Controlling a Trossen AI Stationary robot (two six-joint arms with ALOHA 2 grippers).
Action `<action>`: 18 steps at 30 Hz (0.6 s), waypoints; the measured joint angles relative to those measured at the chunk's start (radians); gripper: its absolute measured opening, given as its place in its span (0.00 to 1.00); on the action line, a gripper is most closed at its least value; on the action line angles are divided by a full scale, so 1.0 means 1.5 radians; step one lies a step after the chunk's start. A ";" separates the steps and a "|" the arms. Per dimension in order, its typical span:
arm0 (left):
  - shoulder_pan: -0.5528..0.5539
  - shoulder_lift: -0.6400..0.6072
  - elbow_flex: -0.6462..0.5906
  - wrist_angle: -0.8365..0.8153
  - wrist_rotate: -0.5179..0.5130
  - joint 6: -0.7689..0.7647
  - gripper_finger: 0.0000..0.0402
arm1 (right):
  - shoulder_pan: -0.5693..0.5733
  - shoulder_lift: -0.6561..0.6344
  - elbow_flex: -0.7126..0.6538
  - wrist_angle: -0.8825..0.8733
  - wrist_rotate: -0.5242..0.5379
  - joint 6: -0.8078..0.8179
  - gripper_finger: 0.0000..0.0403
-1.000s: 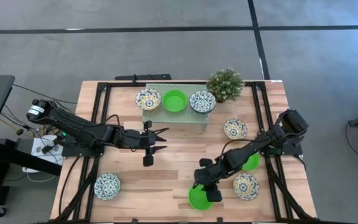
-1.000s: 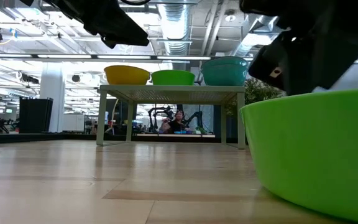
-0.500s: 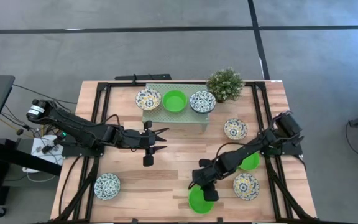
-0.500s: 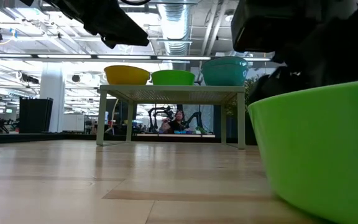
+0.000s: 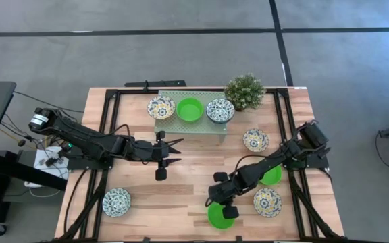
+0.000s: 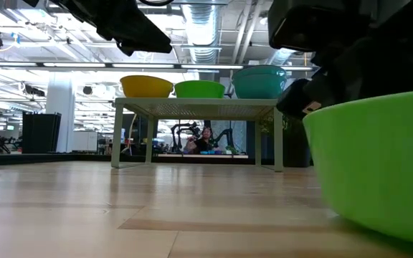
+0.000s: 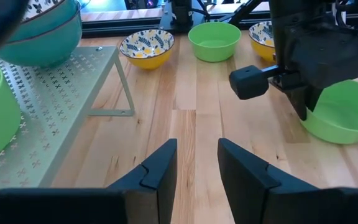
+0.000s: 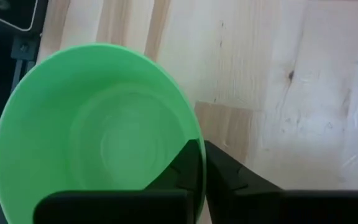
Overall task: Pick & Place Mini bowls
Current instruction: Stack the bottom green bowl on top of the green bowl on the shelf
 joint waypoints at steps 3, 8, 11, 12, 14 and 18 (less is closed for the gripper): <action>0.000 0.000 0.000 0.000 0.000 0.000 0.29 | 0.000 0.000 0.010 -0.007 0.001 -0.009 0.01; 0.000 0.000 0.000 0.000 0.000 0.000 0.29 | -0.003 0.000 0.068 -0.082 0.030 -0.011 0.01; 0.000 0.000 0.000 0.000 0.000 0.000 0.29 | 0.001 0.000 0.126 -0.167 0.087 -0.033 0.01; 0.000 0.000 0.000 0.000 0.000 0.000 0.29 | 0.002 -0.001 0.146 -0.196 0.105 -0.039 0.01; 0.000 0.000 0.000 0.000 0.000 0.000 0.29 | 0.001 -0.001 0.182 -0.253 0.133 -0.043 0.01; 0.000 0.000 0.000 0.000 0.000 0.000 0.29 | 0.001 -0.001 0.249 -0.313 0.195 -0.044 0.01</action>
